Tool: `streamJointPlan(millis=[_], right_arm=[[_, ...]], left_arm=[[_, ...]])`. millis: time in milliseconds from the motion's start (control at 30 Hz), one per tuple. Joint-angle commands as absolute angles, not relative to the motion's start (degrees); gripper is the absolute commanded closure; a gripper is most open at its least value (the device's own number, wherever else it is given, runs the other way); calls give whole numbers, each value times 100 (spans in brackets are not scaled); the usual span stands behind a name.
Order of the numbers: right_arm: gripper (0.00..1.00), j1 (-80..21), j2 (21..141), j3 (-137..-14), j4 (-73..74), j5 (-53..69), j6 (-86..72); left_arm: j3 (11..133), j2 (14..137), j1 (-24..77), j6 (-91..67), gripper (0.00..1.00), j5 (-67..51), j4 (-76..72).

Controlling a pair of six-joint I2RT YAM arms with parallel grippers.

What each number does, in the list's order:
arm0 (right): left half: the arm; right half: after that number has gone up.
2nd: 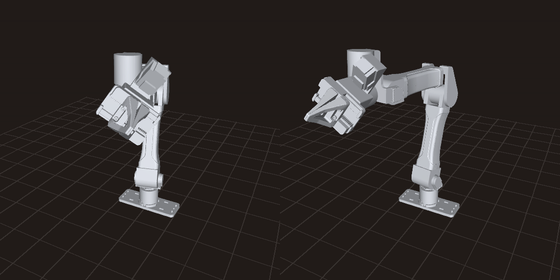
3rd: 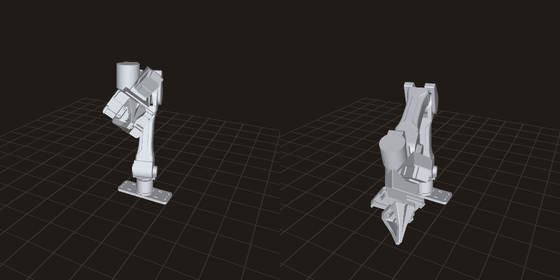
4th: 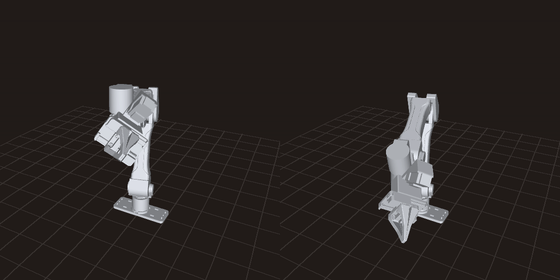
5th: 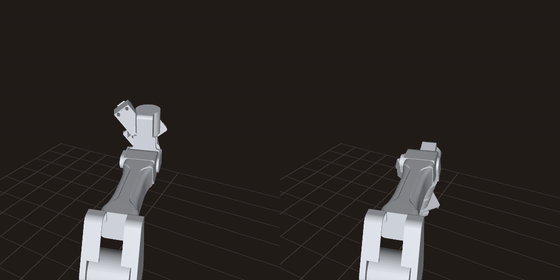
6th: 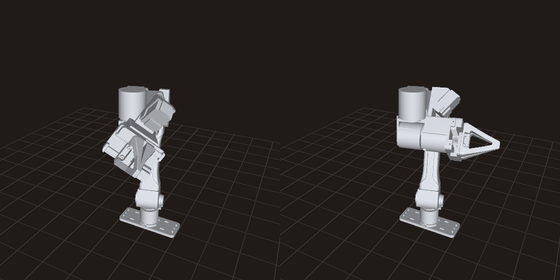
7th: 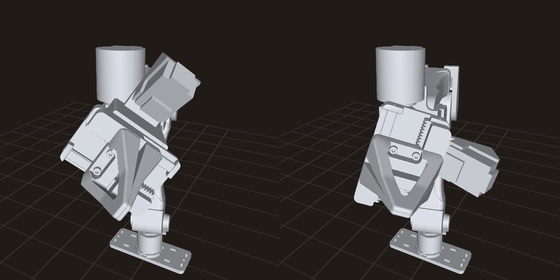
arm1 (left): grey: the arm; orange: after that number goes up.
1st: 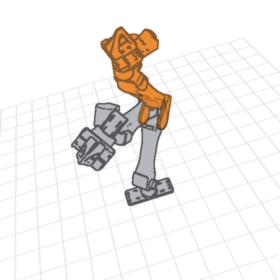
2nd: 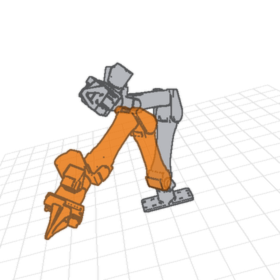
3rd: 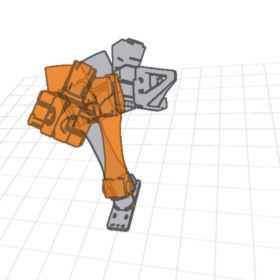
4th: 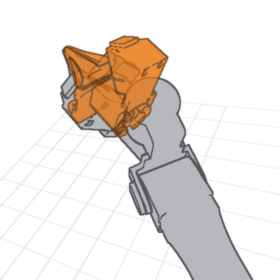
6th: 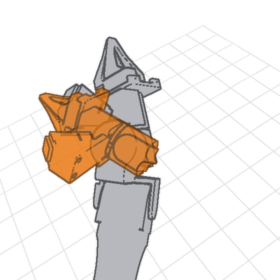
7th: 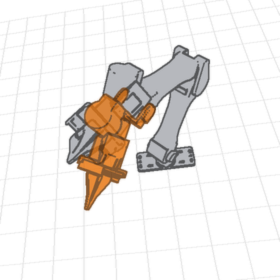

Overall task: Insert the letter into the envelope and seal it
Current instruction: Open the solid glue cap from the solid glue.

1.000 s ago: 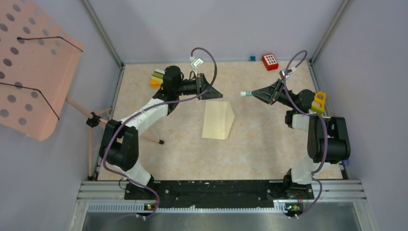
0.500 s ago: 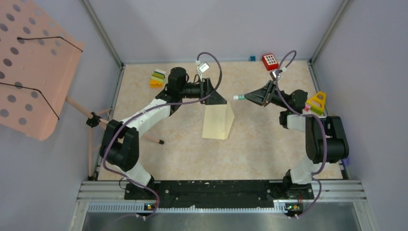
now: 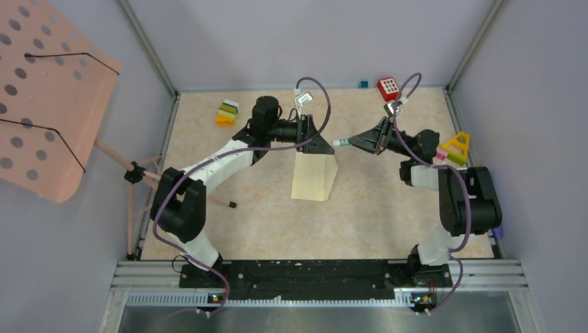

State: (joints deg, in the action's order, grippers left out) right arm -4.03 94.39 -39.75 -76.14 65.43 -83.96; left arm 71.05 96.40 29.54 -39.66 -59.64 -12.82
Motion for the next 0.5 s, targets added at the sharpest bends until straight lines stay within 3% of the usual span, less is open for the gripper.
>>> streamJointPlan(millis=[0, 300, 467], right_arm=[[100, -464, 9347, -4045, -8167, 6566, -8490], [100, -676, 9371, -4080, -8080, 6624, -8384], [100, -828, 9436, -4128, -7850, 6670, -8183]], left_arm=[[7362, 9642, 2975, -3711, 28, -5972, -1245], [7431, 9738, 3022, -3773, 31, -5993, -1261], [7409, 9746, 3028, -3834, 44, -6065, -1368]])
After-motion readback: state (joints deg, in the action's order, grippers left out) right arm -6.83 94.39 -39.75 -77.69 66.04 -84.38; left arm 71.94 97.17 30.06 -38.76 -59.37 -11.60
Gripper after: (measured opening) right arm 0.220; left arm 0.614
